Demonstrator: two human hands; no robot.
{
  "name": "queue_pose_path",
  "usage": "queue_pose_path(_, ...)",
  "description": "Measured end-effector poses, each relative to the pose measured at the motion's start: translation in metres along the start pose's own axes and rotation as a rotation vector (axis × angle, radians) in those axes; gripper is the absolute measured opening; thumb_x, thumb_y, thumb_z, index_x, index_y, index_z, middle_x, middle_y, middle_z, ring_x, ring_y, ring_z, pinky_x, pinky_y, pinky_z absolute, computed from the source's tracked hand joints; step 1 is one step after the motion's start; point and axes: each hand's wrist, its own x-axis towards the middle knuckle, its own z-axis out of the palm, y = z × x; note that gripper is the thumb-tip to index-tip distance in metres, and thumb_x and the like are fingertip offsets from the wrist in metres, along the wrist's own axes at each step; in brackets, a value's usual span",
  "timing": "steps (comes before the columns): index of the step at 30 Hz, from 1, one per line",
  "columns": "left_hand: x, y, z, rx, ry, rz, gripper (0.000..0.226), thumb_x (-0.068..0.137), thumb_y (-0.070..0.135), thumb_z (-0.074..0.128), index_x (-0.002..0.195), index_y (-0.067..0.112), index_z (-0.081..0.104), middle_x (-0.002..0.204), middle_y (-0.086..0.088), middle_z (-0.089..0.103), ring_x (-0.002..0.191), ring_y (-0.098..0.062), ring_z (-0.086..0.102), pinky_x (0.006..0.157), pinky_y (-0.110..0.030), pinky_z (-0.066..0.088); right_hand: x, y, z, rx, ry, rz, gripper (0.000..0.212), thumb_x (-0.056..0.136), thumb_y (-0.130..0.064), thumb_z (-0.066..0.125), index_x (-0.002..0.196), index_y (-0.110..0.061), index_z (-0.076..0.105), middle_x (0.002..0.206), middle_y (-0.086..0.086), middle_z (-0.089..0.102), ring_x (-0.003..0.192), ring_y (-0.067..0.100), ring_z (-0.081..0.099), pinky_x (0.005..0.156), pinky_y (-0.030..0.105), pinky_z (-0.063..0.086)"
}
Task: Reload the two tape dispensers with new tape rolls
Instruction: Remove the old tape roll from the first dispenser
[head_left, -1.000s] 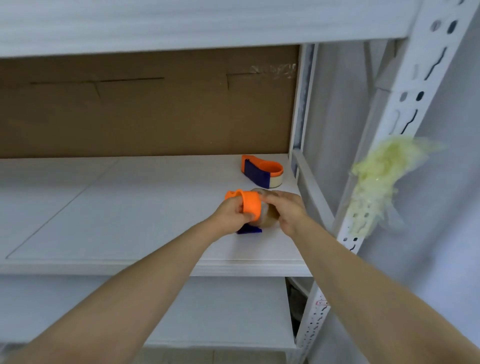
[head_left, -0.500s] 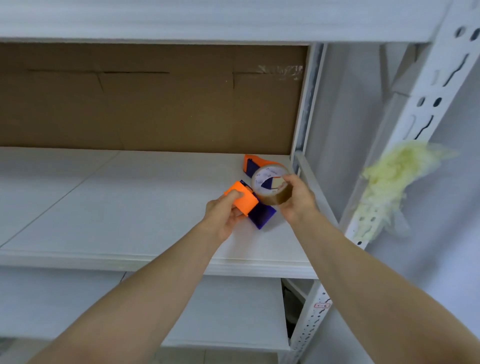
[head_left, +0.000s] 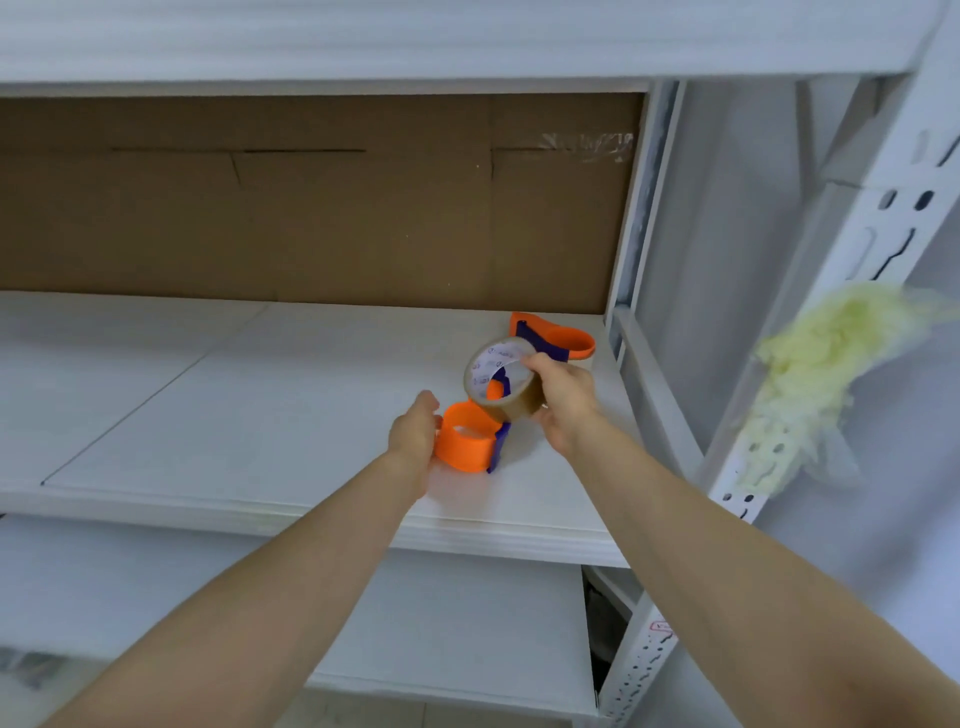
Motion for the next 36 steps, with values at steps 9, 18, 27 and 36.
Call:
queue_pose_path(9,-0.002,-0.015,0.020,0.281,-0.089,0.096,0.051,0.072,0.012,0.078,0.117,0.000,0.059,0.105,-0.014,0.059,0.093,-0.029,0.055,0.091,-0.040,0.052,0.007,-0.024,-0.019,-0.445,0.094,-0.161,0.023,0.086,-0.026,0.060,0.067,-0.017,0.053,0.072,0.001,0.054,0.075,0.018,0.050,0.075,0.034,0.045)
queue_pose_path(18,-0.001,0.028,-0.007,0.255,0.104,0.190,0.011,0.084,0.017,0.062,0.080,0.008,0.057,0.073,-0.006,0.049,0.075,-0.024,0.046,0.063,-0.028,0.040,0.015,-0.032,0.021,-0.319,-0.101,-0.162,0.009,0.088,-0.017,0.059,0.087,-0.009,0.058,0.108,0.013,0.064,0.098,0.027,0.062,0.081,0.038,0.056)
queue_pose_path(27,0.012,0.060,-0.142,0.889,0.352,0.415,0.044,0.086,0.033,0.054,0.130,0.025,0.055,0.135,0.002,0.056,0.121,-0.022,0.054,0.104,-0.036,0.042,-0.017,-0.003,0.130,-0.505,-0.242,-0.228,0.060,0.081,-0.023,0.069,0.134,-0.008,0.045,0.136,0.012,0.051,0.120,0.027,0.052,0.103,0.036,0.043)
queue_pose_path(36,0.021,0.072,-0.350,1.096,0.487,0.354,0.044,0.088,0.032,0.049,0.131,0.022,0.053,0.135,0.002,0.054,0.123,-0.023,0.050,0.105,-0.038,0.039,-0.080,0.067,0.329,-0.509,-0.530,-0.258,0.063,0.075,-0.007,0.075,0.130,-0.011,0.045,0.126,0.013,0.055,0.104,0.025,0.060,0.080,0.025,0.053)
